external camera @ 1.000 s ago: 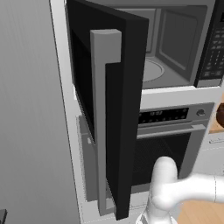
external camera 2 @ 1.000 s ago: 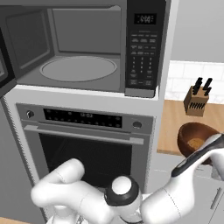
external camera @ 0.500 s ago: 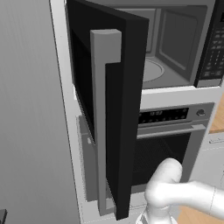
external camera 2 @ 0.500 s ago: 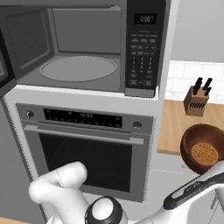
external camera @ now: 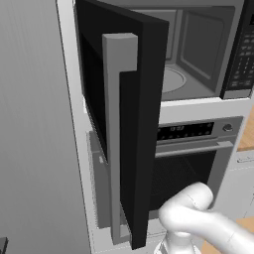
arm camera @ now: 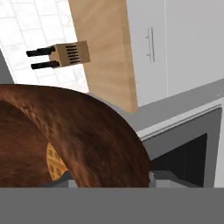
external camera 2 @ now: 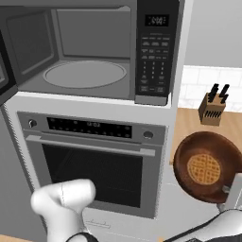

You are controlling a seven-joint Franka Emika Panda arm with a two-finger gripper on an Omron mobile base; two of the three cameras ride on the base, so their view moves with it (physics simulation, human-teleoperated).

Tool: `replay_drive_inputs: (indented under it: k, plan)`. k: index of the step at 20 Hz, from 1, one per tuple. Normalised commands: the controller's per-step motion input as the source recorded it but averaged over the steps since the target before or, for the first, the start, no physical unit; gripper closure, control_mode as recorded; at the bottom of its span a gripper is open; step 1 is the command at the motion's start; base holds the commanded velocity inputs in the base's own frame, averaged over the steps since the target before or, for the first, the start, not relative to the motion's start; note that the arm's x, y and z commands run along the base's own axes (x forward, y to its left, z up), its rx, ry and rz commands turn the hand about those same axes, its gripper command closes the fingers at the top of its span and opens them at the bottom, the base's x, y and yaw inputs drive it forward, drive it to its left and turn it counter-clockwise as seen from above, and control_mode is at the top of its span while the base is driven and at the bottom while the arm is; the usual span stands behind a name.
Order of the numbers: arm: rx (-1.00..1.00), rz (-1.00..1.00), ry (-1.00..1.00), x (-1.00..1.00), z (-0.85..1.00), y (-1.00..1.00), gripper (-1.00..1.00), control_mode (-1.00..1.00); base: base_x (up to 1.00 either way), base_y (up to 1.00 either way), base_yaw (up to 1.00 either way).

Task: Open the microwave, place the bowl with waffle inside the microwave, then close the microwave door and turn it on.

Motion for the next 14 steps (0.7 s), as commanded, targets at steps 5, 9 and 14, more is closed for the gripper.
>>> replay_drive_inputs:
  k: [5, 9, 14]
  plan:
    - [-0.06, 0.06, -0.12, -0.43, 0.52, 1.00, 1.00, -1.00, 0.00, 0.00, 0.00]
    - [-0.07, 0.00, -0.02, -0.01, 0.59, 1.00, 1.00, -1.00, 0.00, 0.00, 0.00]
    - [-0.18, 0.00, -0.04, -0.02, 0.44, 1.00, 1.00, -1.00, 0.00, 0.00, 0.00]
